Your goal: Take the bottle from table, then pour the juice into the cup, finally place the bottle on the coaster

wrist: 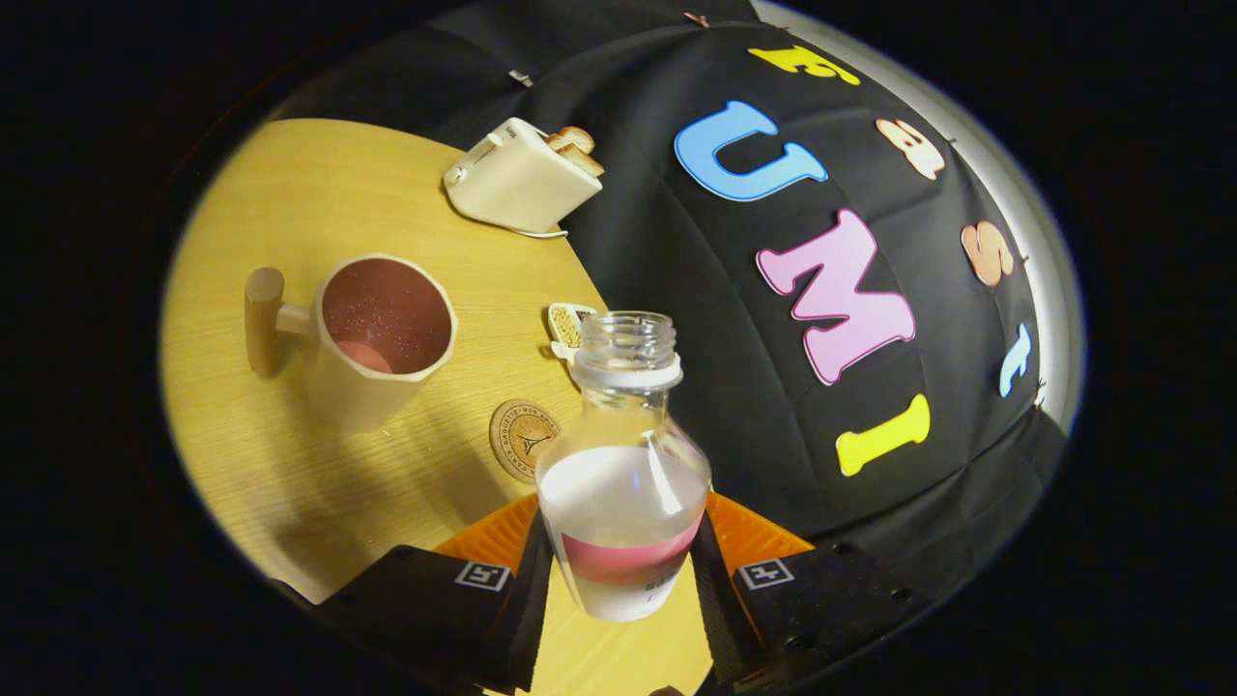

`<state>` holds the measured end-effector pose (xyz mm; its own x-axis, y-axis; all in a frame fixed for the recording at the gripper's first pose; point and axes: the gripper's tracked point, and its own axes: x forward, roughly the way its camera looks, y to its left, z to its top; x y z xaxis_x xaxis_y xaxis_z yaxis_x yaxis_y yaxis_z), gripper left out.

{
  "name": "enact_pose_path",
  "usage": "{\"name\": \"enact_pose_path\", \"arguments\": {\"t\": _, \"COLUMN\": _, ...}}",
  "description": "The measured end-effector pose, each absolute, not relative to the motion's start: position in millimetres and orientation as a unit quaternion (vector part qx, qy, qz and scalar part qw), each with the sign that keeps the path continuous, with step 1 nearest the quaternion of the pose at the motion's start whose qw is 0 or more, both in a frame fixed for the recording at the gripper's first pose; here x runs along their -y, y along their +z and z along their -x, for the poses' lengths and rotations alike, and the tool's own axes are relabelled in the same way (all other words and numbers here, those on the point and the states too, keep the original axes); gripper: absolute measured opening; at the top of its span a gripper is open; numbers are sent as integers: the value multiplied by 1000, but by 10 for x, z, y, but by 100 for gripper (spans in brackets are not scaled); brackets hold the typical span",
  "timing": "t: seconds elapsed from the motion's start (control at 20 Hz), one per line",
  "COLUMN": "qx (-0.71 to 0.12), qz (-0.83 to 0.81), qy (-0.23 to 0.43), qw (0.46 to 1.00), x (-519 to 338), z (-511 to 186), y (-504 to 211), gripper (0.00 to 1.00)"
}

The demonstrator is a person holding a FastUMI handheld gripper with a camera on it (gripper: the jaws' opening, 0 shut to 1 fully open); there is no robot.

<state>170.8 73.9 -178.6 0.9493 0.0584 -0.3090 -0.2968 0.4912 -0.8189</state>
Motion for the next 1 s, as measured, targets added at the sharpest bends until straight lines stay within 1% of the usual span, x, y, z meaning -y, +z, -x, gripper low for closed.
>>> {"name": "enact_pose_path", "arguments": {"t": 0.35, "qx": -103, "qz": 576, "qy": 109, "qw": 804, "x": -964, "z": -1789, "y": -1817, "gripper": 70}}
{"name": "enact_pose_path", "arguments": {"t": 0.65, "qx": -85, "qz": 660, "qy": 127, "qw": 736, "x": -1119, "z": -1830, "y": -1945, "gripper": 70}}
{"name": "enact_pose_path", "arguments": {"t": 1.0, "qx": -73, "qz": 723, "qy": 136, "qw": 674, "x": -1216, "z": -1875, "y": -2025, "gripper": 70}}
